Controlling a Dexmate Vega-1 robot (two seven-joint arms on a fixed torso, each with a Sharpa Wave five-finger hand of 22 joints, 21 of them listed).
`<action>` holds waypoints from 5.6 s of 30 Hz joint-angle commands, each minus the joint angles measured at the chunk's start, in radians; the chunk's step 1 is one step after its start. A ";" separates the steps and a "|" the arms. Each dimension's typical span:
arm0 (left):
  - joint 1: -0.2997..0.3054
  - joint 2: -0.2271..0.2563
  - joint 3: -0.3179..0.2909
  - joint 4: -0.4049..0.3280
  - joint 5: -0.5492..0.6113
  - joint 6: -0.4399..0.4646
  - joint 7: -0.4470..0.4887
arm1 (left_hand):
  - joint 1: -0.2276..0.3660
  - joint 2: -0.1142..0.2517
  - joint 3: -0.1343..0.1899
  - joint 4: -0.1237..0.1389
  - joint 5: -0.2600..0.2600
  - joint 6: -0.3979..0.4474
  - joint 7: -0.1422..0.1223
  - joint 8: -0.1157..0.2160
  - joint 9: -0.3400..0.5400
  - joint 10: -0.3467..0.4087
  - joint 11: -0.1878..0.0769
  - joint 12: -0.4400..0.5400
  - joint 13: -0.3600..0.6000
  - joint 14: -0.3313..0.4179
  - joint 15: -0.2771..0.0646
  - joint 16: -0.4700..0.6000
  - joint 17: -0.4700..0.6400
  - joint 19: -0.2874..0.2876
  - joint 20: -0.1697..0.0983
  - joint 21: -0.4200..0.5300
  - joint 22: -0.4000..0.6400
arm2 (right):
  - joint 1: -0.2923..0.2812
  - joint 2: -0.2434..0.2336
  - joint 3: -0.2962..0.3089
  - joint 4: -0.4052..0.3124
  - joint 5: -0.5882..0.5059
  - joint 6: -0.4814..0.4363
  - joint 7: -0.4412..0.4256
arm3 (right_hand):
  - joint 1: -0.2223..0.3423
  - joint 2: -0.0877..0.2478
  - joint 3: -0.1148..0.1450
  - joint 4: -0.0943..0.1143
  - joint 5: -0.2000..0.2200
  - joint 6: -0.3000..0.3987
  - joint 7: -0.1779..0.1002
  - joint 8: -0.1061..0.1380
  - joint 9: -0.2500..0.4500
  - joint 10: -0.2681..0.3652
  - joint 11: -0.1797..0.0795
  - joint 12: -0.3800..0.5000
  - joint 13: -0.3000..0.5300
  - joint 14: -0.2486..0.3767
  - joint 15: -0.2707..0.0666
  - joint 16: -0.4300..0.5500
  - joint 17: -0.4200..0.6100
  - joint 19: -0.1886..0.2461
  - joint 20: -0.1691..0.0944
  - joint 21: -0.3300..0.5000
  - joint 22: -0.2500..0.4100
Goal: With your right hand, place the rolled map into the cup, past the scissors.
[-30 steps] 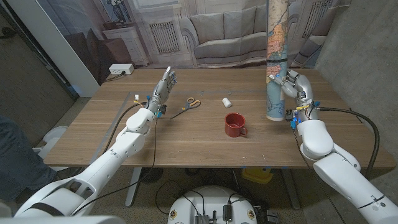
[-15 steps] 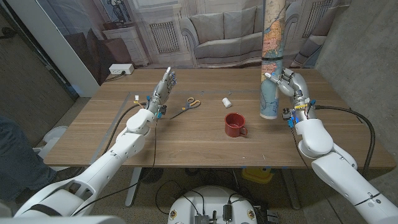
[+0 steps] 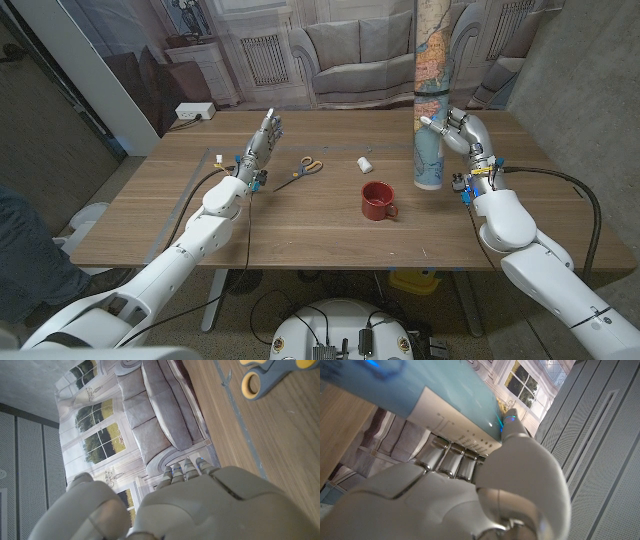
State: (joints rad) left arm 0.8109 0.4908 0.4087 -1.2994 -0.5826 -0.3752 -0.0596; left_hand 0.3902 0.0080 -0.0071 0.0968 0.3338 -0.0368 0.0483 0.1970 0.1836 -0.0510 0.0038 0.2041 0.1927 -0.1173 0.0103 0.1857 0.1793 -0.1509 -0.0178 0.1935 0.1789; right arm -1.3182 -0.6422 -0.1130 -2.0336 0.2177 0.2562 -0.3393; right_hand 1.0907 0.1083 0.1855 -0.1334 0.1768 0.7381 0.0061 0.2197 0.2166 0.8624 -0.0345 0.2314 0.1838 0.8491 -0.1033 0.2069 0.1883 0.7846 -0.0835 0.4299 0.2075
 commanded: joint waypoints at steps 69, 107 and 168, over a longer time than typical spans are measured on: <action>0.024 0.023 0.002 -0.065 0.040 0.034 0.058 | 0.005 0.012 -0.020 0.001 -0.002 0.010 0.008 0.004 0.005 -0.002 -0.001 0.004 0.002 -0.005 0.005 0.002 0.004 -0.005 0.009 0.008 0.003 | -0.038 -0.121 0.019 -0.077 -0.403 -0.052 0.043 | 0.013 0.007 0.003 0.011 0.008 0.053 -0.088 -0.004 0.005 -0.011 -0.042 -0.018 0.005 -0.035 -0.097 -0.011 0.008 -0.044 -0.119 0.011 0.006; -0.030 0.049 0.005 -0.065 0.000 0.084 -0.028 | 0.008 0.016 -0.028 0.000 -0.002 0.011 0.003 0.003 0.005 -0.001 -0.009 0.004 0.002 -0.004 -0.002 0.003 0.004 -0.003 0.008 0.009 0.003 | -0.073 -0.157 -0.017 -0.163 -0.676 -0.195 -0.001 | 0.011 0.004 -0.006 0.015 0.011 0.053 -0.093 -0.008 0.005 -0.012 -0.048 -0.019 0.006 -0.040 -0.105 -0.008 0.008 -0.057 -0.122 0.019 0.006; 0.065 0.138 -0.041 -0.169 -0.020 0.107 -0.016 | 0.013 0.022 -0.041 0.000 -0.001 0.010 0.004 0.002 0.005 0.000 -0.008 0.004 0.001 -0.004 -0.003 0.002 0.004 -0.006 0.008 0.008 0.003 | -0.011 -0.264 -0.204 -0.211 -1.056 -0.412 -0.018 | 0.006 0.006 -0.016 0.020 0.014 0.055 -0.102 -0.009 0.005 -0.015 -0.065 -0.019 0.006 -0.049 -0.110 -0.007 0.009 -0.066 -0.125 0.034 0.004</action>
State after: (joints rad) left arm 0.8661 0.6263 0.3705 -1.4676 -0.5963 -0.2645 -0.0723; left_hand 0.3942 0.0276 -0.0429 0.0967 0.3338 -0.0276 0.0501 0.1970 0.1836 -0.0455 -0.0017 0.2041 0.1908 -0.1173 0.0103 0.1858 0.1793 -0.1544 -0.0143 0.1935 0.1789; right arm -1.3510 -0.8889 -0.2737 -2.2401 -0.7667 -0.1172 -0.3660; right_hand 1.0920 0.1095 0.1698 -0.1187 0.1853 0.7505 -0.0561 0.2025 0.2165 0.8426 -0.0895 0.2082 0.1835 0.8046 -0.0950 0.1993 0.1928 0.7238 -0.0731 0.4567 0.2086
